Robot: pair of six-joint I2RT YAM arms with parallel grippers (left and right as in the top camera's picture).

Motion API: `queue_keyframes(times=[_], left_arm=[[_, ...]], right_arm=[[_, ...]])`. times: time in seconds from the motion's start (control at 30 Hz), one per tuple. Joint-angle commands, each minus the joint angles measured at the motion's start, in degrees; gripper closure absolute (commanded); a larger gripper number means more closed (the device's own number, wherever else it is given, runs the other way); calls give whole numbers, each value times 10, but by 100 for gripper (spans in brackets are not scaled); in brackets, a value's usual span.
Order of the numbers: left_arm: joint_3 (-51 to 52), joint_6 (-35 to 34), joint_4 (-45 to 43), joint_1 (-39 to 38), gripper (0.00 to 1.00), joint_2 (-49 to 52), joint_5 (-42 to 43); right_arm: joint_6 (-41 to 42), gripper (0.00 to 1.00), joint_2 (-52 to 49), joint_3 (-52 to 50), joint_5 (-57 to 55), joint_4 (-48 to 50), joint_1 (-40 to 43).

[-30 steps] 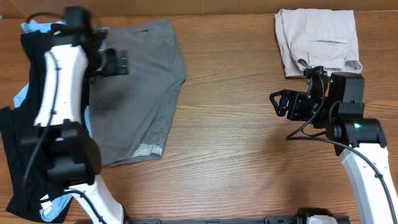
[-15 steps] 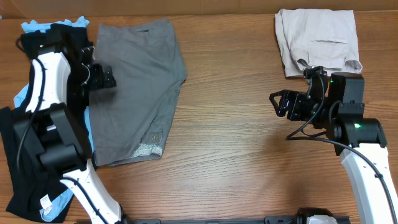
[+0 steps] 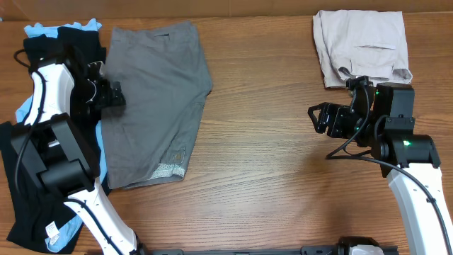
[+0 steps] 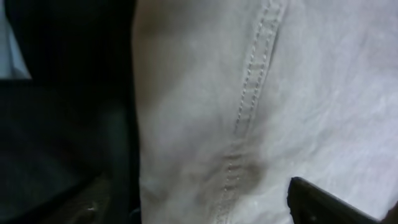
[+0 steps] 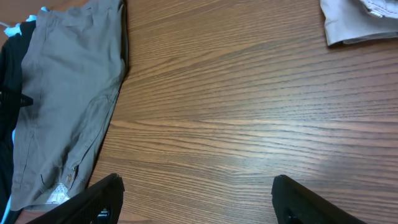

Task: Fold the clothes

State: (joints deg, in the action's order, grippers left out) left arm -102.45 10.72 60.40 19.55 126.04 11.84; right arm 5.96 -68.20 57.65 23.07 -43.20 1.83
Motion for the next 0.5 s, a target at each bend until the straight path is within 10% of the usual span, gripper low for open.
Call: queue_keyframes(times=[0.0,0.1,0.47], left_arm=[[0,15,-2,-2,27,1,12],[0,15,0,-6,42,1,16],[8,9,-4,-11,37,3,-20]], right_arm=[[-2,20,0,15,-5,0,-3],[-2,21,0,15,-5,0,-3],[-2,20,0,15,-5,-5,-3]])
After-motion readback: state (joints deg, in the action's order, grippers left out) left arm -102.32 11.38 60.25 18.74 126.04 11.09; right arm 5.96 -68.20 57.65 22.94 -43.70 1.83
